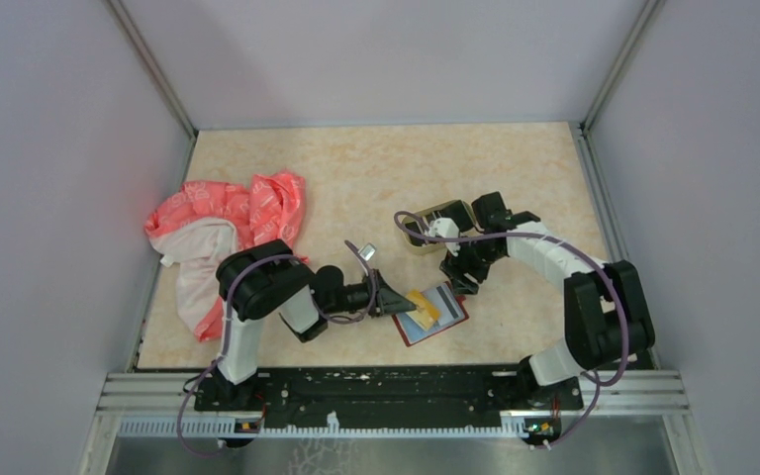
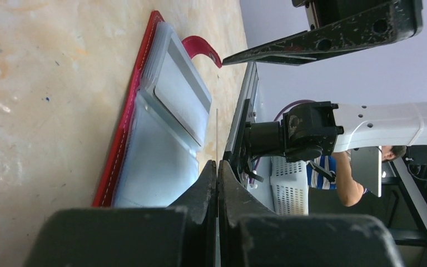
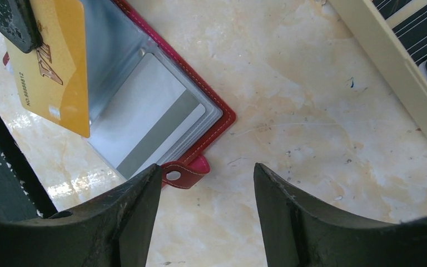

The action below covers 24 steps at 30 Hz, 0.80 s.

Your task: Put the credit cards into the card holder

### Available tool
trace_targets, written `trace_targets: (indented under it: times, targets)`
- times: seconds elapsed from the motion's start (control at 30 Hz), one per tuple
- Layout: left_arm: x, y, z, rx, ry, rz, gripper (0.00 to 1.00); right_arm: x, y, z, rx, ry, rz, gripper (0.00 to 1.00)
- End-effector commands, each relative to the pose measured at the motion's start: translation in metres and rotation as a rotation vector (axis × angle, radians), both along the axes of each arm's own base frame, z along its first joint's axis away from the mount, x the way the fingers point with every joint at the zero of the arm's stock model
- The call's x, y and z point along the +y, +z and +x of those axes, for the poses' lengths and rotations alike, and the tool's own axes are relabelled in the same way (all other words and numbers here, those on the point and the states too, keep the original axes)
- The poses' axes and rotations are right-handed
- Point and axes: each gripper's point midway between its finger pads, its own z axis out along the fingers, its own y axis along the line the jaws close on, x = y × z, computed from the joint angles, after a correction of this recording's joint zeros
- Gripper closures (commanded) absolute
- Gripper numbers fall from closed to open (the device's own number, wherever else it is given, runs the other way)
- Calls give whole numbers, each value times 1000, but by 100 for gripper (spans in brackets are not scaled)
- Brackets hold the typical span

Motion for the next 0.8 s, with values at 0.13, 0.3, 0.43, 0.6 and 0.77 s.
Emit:
trace_targets:
  times: [0.13,0.3,0.43,0.6,0.77]
  targets:
    - [1,-3,5,-32,29,30,100,-2,-7,4,22,-19,-17,39]
    - [6,-10,2,-21,26,83,100,1,-9,1,32,-3,-22,39]
    - [5,-9,1,-16,16,84,100,2,-9,0,31,5,-24,39]
    - [6,-9,-1,-10,12,95,100,2,-9,0,33,7,-24,39]
    - [8,-13,-2,-1,12,113,100,3,-9,-1,36,13,-20,39]
